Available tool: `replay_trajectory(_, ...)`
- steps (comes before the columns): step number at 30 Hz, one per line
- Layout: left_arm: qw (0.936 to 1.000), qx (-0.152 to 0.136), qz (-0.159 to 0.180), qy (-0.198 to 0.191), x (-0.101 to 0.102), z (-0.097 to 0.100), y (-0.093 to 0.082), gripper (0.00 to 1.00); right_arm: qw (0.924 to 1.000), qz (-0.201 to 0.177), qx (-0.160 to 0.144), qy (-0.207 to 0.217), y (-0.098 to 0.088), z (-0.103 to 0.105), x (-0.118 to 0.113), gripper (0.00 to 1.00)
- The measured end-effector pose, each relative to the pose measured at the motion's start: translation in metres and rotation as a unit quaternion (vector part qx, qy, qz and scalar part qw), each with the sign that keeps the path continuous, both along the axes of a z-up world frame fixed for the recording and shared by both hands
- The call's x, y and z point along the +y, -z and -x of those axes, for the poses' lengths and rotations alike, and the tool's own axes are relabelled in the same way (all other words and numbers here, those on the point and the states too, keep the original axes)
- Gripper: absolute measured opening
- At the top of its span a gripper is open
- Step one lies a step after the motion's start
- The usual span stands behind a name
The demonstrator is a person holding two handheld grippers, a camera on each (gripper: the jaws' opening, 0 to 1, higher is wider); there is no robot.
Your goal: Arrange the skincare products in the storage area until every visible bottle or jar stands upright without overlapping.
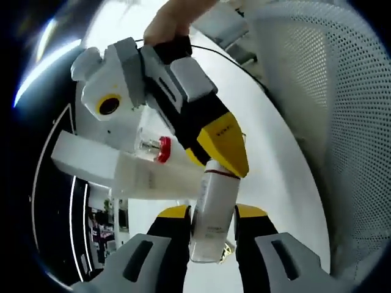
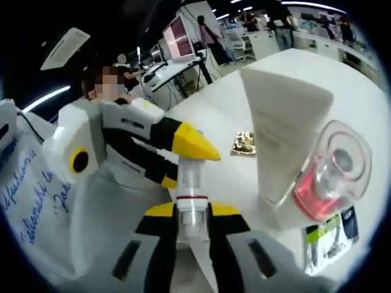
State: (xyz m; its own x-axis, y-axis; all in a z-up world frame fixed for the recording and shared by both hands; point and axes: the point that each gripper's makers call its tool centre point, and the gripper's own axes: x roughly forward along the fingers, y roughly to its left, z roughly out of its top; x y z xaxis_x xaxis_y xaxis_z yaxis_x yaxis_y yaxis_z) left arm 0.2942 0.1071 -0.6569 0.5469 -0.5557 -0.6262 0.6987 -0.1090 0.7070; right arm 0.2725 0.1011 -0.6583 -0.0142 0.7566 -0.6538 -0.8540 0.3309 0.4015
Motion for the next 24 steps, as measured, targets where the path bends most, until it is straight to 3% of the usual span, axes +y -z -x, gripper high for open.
replay_trajectory(7, 0.9998, -0.006, -0.012, 0.012, -0.002, 0.002, 0.001, 0.21, 0.9996, 0.017, 0.015, -0.014, 0.001, 0.000, -0.003, 0.19)
replay_trajectory(15, 0.9995, 0.021, -0.010, 0.019, 0.000, 0.009, 0.005, 0.19, 0.9992, 0.006, 0.036, -0.013, 0.002, 0.006, -0.002, 0.20)
replay_trajectory(20, 0.9991, 0.034, -0.024, 0.006, 0.008, 0.007, 0.014, 0.19, 0.9997, 0.002, 0.021, -0.007, 0.000, 0.005, -0.009, 0.27)
replay_trajectory(24, 0.9966, 0.074, 0.016, -0.035, 0.019, 0.003, 0.016, 0.18, 0.9999, -0.007, 0.007, 0.013, -0.006, 0.002, -0.020, 0.28)
